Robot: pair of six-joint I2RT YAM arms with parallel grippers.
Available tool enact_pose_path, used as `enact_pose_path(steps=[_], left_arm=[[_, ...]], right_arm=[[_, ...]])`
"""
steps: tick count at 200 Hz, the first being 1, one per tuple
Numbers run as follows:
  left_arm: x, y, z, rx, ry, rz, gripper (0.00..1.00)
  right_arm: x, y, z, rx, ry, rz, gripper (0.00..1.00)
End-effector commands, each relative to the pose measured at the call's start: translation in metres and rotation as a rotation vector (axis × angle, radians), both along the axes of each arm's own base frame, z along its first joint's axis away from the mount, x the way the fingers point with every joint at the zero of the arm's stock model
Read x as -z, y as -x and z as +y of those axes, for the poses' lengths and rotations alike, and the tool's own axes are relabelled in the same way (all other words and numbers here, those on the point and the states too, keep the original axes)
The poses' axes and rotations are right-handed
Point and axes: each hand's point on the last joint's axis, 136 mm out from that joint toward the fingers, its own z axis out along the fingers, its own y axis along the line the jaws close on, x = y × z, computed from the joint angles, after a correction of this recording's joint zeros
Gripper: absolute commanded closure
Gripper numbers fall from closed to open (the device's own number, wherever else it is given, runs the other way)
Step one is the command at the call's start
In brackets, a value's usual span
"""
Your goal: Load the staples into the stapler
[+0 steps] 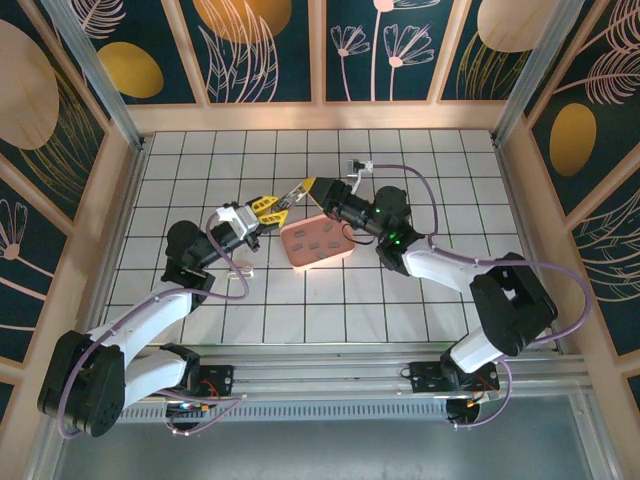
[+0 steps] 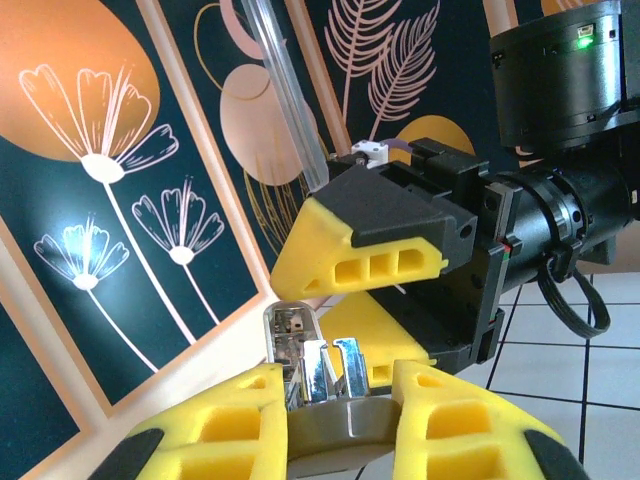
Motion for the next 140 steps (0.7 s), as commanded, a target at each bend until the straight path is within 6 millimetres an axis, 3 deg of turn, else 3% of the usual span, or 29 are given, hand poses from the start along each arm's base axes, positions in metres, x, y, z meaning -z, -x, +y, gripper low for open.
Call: enact_pose_path(steps=[1,48,62,74,91,98,102,104,140], left_arm=[[-0.013,0.009,-0.002,0.033,0.025,-0.05,1.0],[-0.011,0.009,-0.003,0.032,0.025,-0.045,0.99],[-0.009,0.006,-0.001,0.018,0.026,-0.029,0.83],[-0.01,0.003,0.001,-0.002,0.032,-0.007,0.59],[-0.008,-0.001,0.003,-0.027,0.037,0.02,0.46],[-0.007,-0.002,0.004,-0.032,0.034,0.032,0.3],[-0.006,-0.003,0.004,-0.036,0.032,0.041,0.08],[-0.006,-0.003,0.004,-0.038,0.03,0.046,0.03],[0.01,-0.004,0.003,-0.033,-0.001,0.12,0.01]], right_arm=[[-0.018,0.0,0.007,-0.012,-0.027,-0.051,0.55],[-0.015,0.002,0.008,-0.016,0.001,-0.071,0.78],[-0.009,0.001,0.003,-0.003,0.05,-0.087,0.82],[-0.004,-0.002,-0.005,0.018,0.105,-0.111,0.84],[0.003,-0.007,-0.024,0.053,0.202,-0.166,0.87],[0.003,-0.008,-0.034,0.058,0.244,-0.205,0.87],[0.005,-0.009,-0.039,0.055,0.271,-0.23,0.88],[0.007,-0.006,-0.039,0.043,0.287,-0.244,0.88],[0.036,-0.017,-0.091,-0.044,0.617,-0.441,0.92]])
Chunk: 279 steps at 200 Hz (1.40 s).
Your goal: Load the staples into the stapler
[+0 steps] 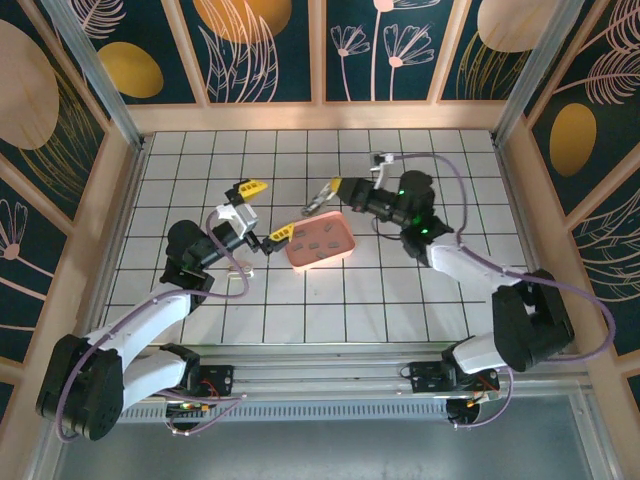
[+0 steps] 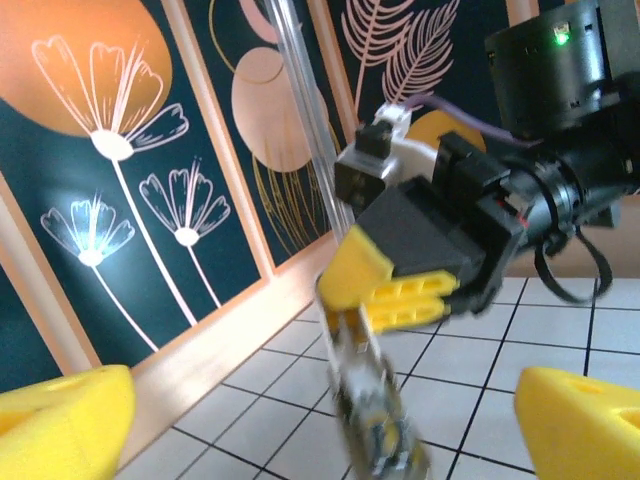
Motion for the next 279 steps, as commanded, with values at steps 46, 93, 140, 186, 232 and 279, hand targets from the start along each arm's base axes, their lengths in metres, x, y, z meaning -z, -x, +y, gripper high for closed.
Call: enact_pose_path(steps=[46,93,140,186,232,279], left_arm=[[0.024,0.001,-0.005,0.031,-0.058,0.119,0.01],[0.035,0.006,-0.01,0.075,-0.108,0.133,0.01],[0.044,0.006,-0.01,0.072,-0.132,0.147,0.01],[0.048,0.005,-0.01,0.068,-0.136,0.152,0.01],[0.049,0.004,-0.011,0.07,-0.138,0.153,0.01],[0.051,0.003,-0.011,0.067,-0.141,0.153,0.01]], right_arm=[[0.063,0.007,-0.07,-0.294,0.538,-0.298,0.92],[0.116,0.01,-0.083,-0.553,0.64,-0.378,0.92],[0.155,-0.006,-0.083,-0.619,0.687,-0.378,0.95],[0.166,-0.009,-0.077,-0.659,0.661,-0.417,0.95],[0.181,-0.022,-0.079,-0.672,0.674,-0.398,0.94],[0.191,-0.031,-0.081,-0.683,0.683,-0.386,0.93]])
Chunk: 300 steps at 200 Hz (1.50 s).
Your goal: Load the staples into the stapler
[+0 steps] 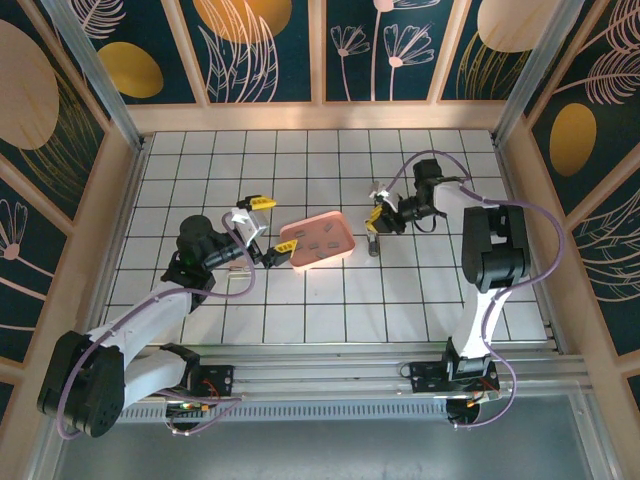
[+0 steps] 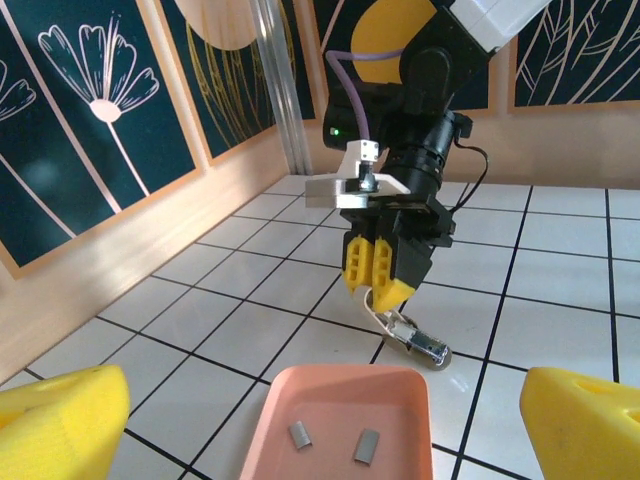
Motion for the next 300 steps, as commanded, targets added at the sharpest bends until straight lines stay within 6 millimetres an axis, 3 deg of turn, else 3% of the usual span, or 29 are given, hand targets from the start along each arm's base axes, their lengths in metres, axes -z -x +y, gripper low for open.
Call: enact_pose_path(steps=[1,42,94,137,184,204,239,277,300], left_arm=[[-0.006,0.0,-0.003,0.013,-0.003,-0.031,0.01],[-0.005,-0.001,-0.002,0.005,-0.005,-0.029,0.01],[-0.006,-0.001,-0.002,0.0,-0.002,-0.032,0.01],[-0.007,-0.008,0.005,-0.062,0.027,0.015,0.01],[-0.009,-0.026,0.024,-0.233,0.1,0.136,0.01],[-0.003,-0.041,0.042,-0.386,0.159,0.233,0.01],[0.023,-0.056,0.078,-0.633,0.197,0.366,0.01],[0.05,-0.058,0.11,-0.861,0.212,0.555,0.01],[0.069,-0.057,0.113,-0.924,0.165,0.703,0.01]], right_arm=[[-0.001,-0.004,-0.001,-0.022,-0.006,-0.003,0.93],[0.003,-0.009,-0.007,-0.012,0.004,-0.012,0.89],[0.003,-0.016,-0.013,0.019,0.014,-0.024,0.75],[-0.012,-0.025,-0.018,0.099,0.015,-0.063,0.62],[-0.047,-0.046,-0.032,0.461,0.042,-0.021,0.52],[-0.052,-0.037,-0.031,0.609,0.09,0.01,0.51],[-0.066,-0.003,-0.003,0.729,0.061,0.06,0.5],[-0.093,0.036,0.057,0.716,-0.107,0.074,0.51],[-0.108,0.052,0.088,0.681,-0.213,0.068,0.51]])
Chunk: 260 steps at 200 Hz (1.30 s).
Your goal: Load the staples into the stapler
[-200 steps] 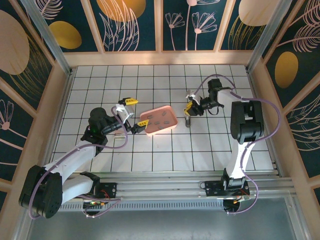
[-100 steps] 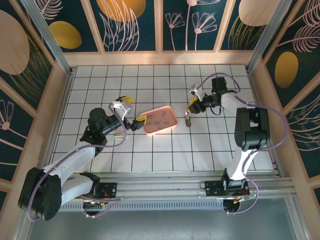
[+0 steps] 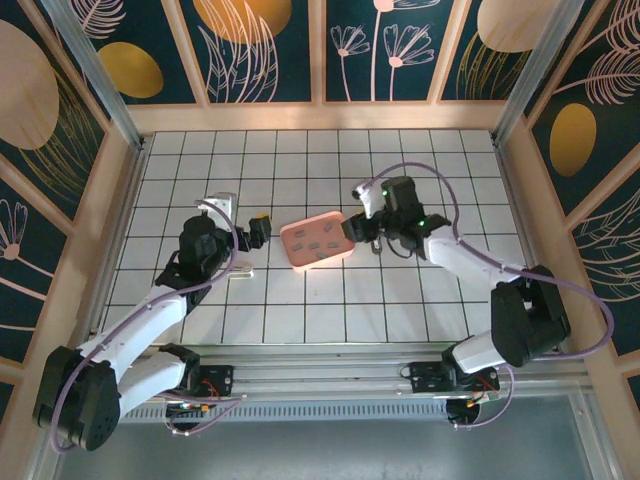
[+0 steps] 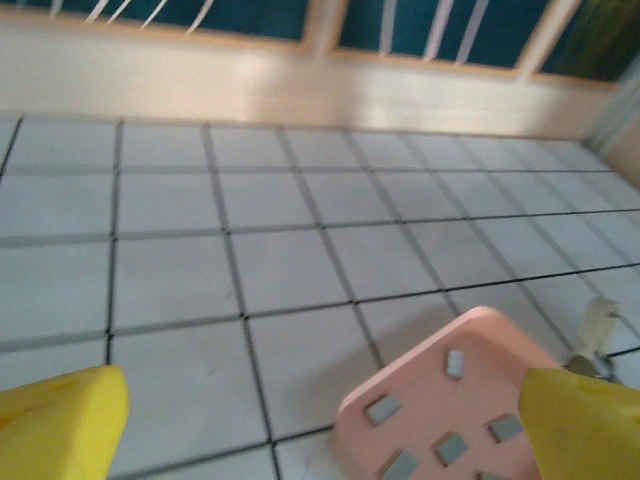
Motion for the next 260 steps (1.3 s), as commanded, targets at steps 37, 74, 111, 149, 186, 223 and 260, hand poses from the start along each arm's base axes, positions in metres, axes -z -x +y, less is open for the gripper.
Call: enact_pose_path(steps=[37,74,111,149,186,223,260], left_arm=[[0.056,0.011,0.009,-0.229,0.18,0.471,0.01],[0.077,0.03,0.012,-0.385,0.398,0.632,0.01],[0.087,0.042,0.031,-0.564,0.482,0.675,0.01],[0.109,0.05,0.029,-0.643,0.514,0.795,0.04],[0.136,0.062,0.021,-0.698,0.513,0.954,0.11],[0.143,0.056,0.02,-0.706,0.49,0.962,0.15],[0.151,0.052,0.02,-0.712,0.487,0.978,0.23]], right_arm=[[-0.044,-0.001,0.058,0.098,-0.322,-0.006,0.51],[-0.046,-0.006,0.074,0.133,-0.436,0.026,0.51],[-0.041,-0.004,0.077,0.119,-0.434,0.026,0.51],[-0.037,-0.002,0.077,0.113,-0.419,0.025,0.51],[-0.037,-0.002,0.076,0.115,-0.413,0.02,0.51],[-0.035,0.001,0.073,0.125,-0.399,0.017,0.51],[-0.035,0.002,0.069,0.135,-0.389,0.009,0.51]])
